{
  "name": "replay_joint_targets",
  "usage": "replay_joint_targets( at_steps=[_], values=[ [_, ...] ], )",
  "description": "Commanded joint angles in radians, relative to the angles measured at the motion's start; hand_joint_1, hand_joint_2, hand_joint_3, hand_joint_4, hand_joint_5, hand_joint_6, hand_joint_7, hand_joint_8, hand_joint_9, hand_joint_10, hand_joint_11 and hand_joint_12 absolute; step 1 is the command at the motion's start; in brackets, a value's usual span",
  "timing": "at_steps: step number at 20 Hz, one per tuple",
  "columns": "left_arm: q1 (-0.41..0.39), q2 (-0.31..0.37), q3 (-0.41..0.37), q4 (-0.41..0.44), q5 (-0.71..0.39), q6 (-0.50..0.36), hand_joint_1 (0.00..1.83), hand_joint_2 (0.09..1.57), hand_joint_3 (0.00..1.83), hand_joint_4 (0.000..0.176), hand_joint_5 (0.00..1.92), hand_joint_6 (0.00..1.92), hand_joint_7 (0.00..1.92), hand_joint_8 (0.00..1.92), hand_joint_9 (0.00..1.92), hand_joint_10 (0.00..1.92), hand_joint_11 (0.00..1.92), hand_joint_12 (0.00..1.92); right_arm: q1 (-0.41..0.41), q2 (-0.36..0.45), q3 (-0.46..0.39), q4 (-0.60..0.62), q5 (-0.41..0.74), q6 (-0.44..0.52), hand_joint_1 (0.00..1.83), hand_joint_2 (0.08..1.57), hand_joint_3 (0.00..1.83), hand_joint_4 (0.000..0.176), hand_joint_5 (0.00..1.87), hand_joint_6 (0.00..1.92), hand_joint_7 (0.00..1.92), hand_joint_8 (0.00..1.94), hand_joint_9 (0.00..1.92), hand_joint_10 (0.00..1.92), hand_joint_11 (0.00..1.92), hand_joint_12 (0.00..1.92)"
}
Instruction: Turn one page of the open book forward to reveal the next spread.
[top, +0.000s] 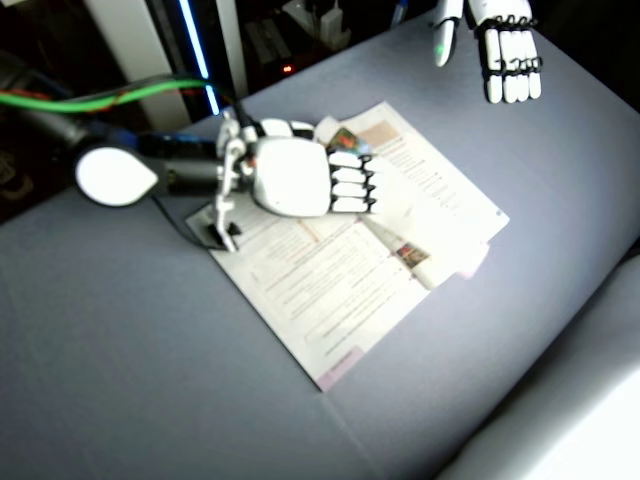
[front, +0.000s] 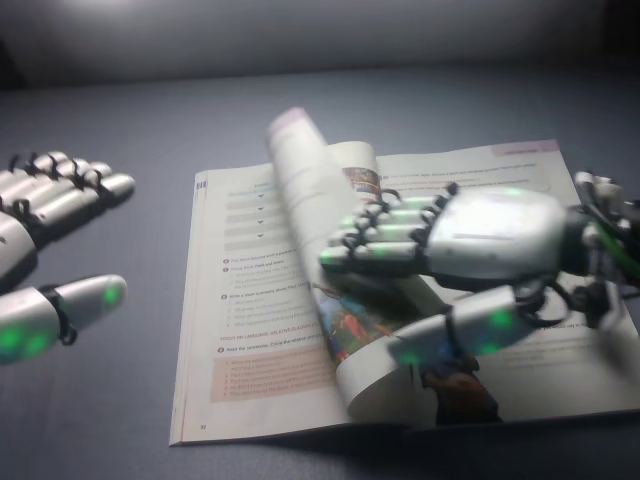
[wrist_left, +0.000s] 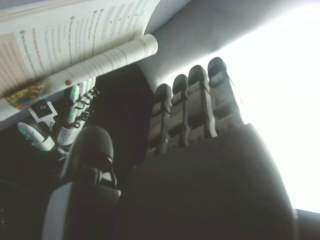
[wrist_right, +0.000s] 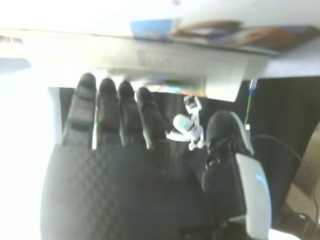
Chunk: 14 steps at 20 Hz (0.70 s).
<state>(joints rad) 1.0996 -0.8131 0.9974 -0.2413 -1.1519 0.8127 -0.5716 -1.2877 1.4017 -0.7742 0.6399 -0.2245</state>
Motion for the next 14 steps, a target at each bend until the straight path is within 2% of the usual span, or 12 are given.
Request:
replay_joint_targets(
  at_steps=[1,4,7,10,14],
  values=[
    [-0.009,0.012,0.005,-0.014,-0.137,-0.002,0.00,1.35,0.00,0.000,0.12,0.00,0.08,0.00,0.05,0.00,0.02,0.02,0.014,-0.024,0.002,0.021,0.097,0.005,0.00,1.27,0.01,0.000,0.08,0.01,0.06,0.01,0.02,0.01,0.01,0.00],
    [-0.009,0.035,0.006,-0.024,-0.151,-0.002,0.00,1.36,0.00,0.000,0.14,0.01,0.09,0.00,0.05,0.00,0.02,0.01,0.043,-0.086,0.019,-0.010,0.096,0.011,0.00,1.26,0.01,0.000,0.08,0.01,0.07,0.01,0.03,0.01,0.00,0.00],
    [-0.009,0.045,0.012,-0.038,-0.158,-0.002,0.00,1.39,0.00,0.000,0.15,0.01,0.09,0.01,0.05,0.01,0.02,0.01,0.091,-0.130,0.004,-0.127,0.105,0.056,0.00,1.25,0.00,0.000,0.10,0.01,0.07,0.01,0.03,0.00,0.00,0.00],
    [-0.009,0.050,0.016,-0.040,-0.154,-0.002,0.00,1.40,0.00,0.000,0.15,0.01,0.09,0.01,0.06,0.01,0.04,0.02,0.133,-0.131,-0.050,-0.233,0.183,0.112,0.00,1.24,0.00,0.000,0.17,0.01,0.15,0.01,0.10,0.01,0.00,0.00],
    [-0.008,0.048,0.013,-0.048,-0.155,-0.002,0.00,1.37,0.00,0.000,0.16,0.01,0.11,0.01,0.08,0.01,0.06,0.02,0.162,-0.075,-0.117,-0.218,0.308,0.118,0.00,1.25,0.00,0.000,0.19,0.00,0.19,0.00,0.12,0.00,0.02,0.01]
  ],
)
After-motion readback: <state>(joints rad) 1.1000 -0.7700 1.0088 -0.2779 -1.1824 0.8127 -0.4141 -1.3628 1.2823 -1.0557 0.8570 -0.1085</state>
